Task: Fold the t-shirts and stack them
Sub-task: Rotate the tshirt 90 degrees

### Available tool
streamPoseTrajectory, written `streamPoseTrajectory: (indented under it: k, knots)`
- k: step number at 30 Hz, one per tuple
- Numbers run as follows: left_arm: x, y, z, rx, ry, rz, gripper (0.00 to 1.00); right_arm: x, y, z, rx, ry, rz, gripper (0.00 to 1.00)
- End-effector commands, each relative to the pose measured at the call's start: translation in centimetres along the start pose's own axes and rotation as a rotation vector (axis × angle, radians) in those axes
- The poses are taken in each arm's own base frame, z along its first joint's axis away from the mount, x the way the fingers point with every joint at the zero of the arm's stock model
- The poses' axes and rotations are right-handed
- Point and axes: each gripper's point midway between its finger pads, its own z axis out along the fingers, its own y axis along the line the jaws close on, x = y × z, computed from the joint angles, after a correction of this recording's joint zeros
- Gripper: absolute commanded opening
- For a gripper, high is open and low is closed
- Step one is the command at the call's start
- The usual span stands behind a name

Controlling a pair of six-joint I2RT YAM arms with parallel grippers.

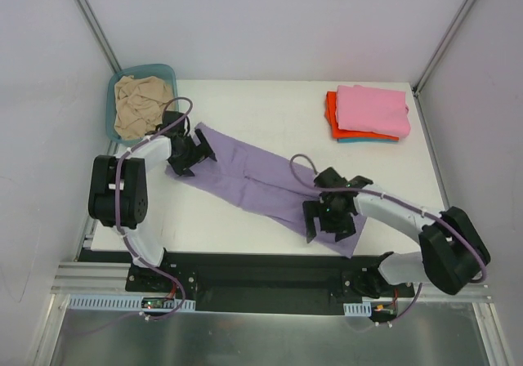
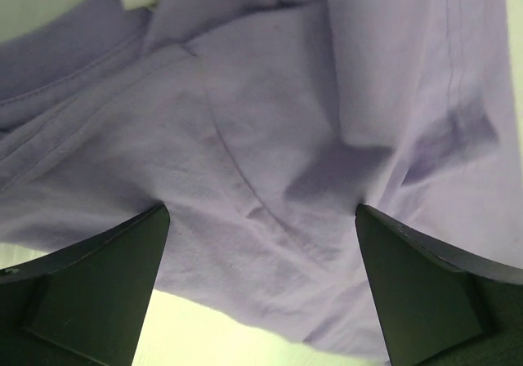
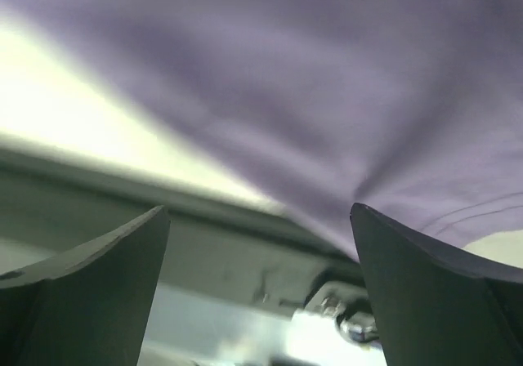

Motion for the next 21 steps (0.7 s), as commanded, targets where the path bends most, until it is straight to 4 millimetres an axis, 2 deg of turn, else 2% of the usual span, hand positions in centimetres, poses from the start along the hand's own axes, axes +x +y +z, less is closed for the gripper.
streamPoseTrajectory:
  k: [1, 3, 5, 7, 8, 10, 11, 12, 13, 14, 15, 16, 18, 19, 21]
  knots:
    - [-3.2, -0.8, 1.8, -0.014, -0.034, -0.004, 0.99, 2.5, 3.9, -4.5, -0.073, -0.007, -0.199, 0.97]
    - [-4.2, -1.9, 2.4, 0.009, -0.034, 0.001, 0.99, 0.0, 4.2, -6.6, -0.052, -0.154, -0.253, 0.97]
    - [-4.9, -2.7, 2.5, 0.032, -0.035, 0.013, 0.99, -4.3, 5.4, -9.8, -0.055, -0.373, -0.288, 0.97]
    - [-5.5, -2.7, 2.4, 0.028, -0.051, 0.026, 0.99, -7.1, 6.6, -12.2, -0.073, -0.493, -0.309, 0.97]
    - [-5.9, -2.9, 2.4, 0.029, -0.062, 0.034, 0.99, -8.3, 7.2, -13.0, -0.091, -0.537, -0.327, 0.97]
    - [-5.9, -3.2, 2.8, 0.042, -0.05, 0.048, 0.99, -10.3, 7.9, -12.9, -0.11, -0.544, -0.317, 0.97]
    - [-6.1, -3.5, 2.7, 0.053, -0.048, 0.046, 0.99, -11.9, 9.1, -14.1, -0.148, -0.591, -0.318, 0.97]
    - [-5.9, -4.0, 2.7, 0.072, -0.034, 0.041, 0.99, -12.6, 9.6, -13.0, -0.16, -0.554, -0.309, 0.97]
    - [-5.7, -4.1, 2.8, 0.082, -0.026, 0.037, 0.99, -13.7, 9.4, -12.9, -0.162, -0.55, -0.273, 0.97]
    - [-5.7, -4.3, 2.7, 0.088, -0.023, 0.033, 0.99, -14.0, 10.0, -12.6, -0.204, -0.514, -0.261, 0.97]
    - [-5.7, -4.2, 2.8, 0.088, -0.025, 0.028, 0.99, -14.2, 9.7, -11.8, -0.207, -0.482, -0.231, 0.97]
    - [-5.8, -4.2, 2.8, 0.087, -0.029, 0.03, 0.99, -15.1, 8.5, -10.3, -0.193, -0.438, -0.176, 0.97]
    - [-6.4, -4.8, 2.9, 0.101, -0.04, 0.047, 0.99, -15.7, 7.2, -8.8, -0.192, -0.396, -0.105, 0.97]
    - [-6.2, -5.0, 3.4, 0.115, -0.015, 0.048, 0.99, -16.2, 6.2, -7.4, -0.182, -0.36, -0.067, 0.97]
    - [-7.1, -6.6, 3.6, 0.167, -0.007, 0.051, 0.99, -16.5, 5.2, -6.0, -0.169, -0.333, -0.04, 0.97]
